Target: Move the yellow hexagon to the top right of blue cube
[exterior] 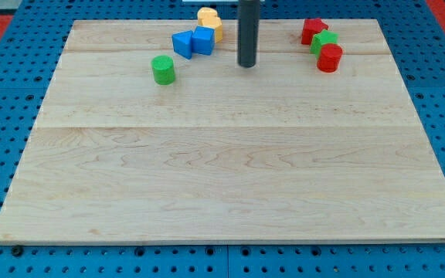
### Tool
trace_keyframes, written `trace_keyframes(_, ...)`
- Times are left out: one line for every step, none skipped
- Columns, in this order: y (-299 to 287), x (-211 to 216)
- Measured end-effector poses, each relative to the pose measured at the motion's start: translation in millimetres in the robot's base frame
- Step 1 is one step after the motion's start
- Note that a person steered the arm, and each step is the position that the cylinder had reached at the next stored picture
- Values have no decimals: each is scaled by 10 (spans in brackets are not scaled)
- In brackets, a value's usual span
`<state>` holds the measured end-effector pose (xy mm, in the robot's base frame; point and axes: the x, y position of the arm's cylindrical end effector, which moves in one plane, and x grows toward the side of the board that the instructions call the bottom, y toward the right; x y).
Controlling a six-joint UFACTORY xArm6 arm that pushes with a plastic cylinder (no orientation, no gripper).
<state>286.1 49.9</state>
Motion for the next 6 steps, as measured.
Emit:
trace_keyframes(-5, -624)
trace_keyframes(-112, -941)
trace_keyframes(-181, -940)
trace_keyframes(-712, -939)
trace_keyframes(-2052, -945)
trace_keyframes(-2758, -923)
